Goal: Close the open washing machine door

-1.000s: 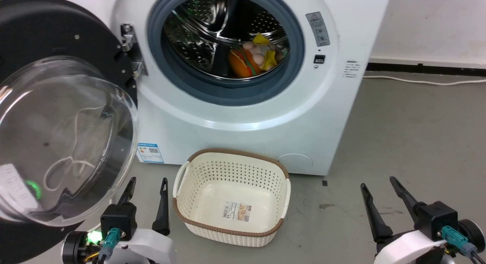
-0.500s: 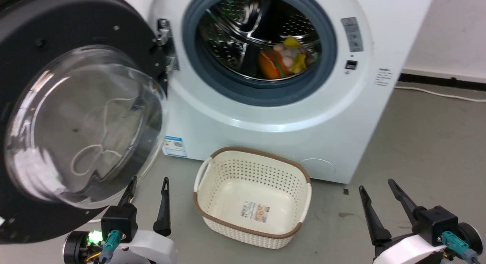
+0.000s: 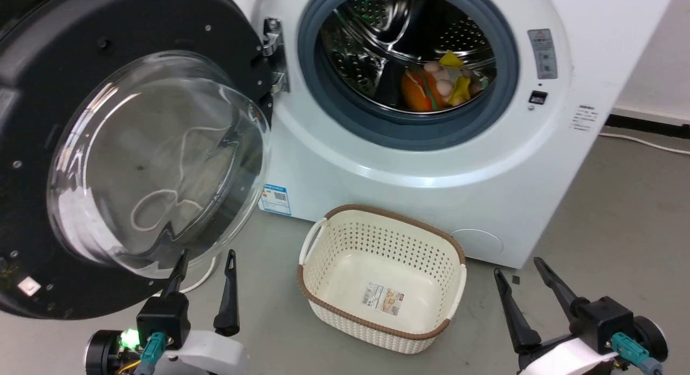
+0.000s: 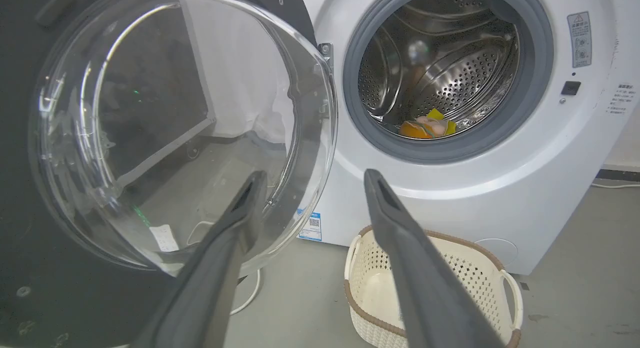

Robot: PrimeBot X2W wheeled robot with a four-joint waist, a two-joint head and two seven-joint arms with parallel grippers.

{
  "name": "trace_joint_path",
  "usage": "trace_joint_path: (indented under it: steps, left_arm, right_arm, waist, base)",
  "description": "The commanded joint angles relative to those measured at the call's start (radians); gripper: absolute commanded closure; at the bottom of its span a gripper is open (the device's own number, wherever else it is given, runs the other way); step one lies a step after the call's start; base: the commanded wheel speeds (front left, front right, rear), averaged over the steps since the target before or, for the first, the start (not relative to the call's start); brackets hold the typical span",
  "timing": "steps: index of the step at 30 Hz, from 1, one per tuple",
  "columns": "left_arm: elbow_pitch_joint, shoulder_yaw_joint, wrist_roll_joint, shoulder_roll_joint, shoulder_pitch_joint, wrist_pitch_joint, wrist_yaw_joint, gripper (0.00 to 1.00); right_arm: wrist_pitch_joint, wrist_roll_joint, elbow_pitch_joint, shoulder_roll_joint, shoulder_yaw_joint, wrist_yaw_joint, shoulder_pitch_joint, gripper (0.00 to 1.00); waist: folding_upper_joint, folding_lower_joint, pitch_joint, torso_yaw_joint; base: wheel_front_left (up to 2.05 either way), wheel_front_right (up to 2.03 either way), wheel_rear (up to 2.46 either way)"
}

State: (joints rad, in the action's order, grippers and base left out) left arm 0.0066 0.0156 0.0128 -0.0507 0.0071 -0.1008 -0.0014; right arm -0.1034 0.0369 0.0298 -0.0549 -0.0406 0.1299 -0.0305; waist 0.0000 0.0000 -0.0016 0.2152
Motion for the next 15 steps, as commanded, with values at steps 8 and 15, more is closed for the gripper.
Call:
trace_joint_path:
  steps: [8,15]
  left_arm:
    - [-0.013,-0.013,0.01,-0.002,0.02,-0.027,0.009,0.0]
    - [-0.015,-0.018,0.01,-0.001,0.023,-0.041,0.007,0.0]
  right_arm:
    - [-0.024,0.017,0.02,0.002,-0.025,0.0,0.018,0.0]
    - [-0.039,0.021,0.028,0.003,-0.037,0.0,0.017,0.0]
  waist:
    - [0.0,0.0,0.003,0.04]
    - [0.0,0.0,0.002,0.068]
  base:
    - [0.0,0.0,0.0]
    - [0.0,0.0,0.0]
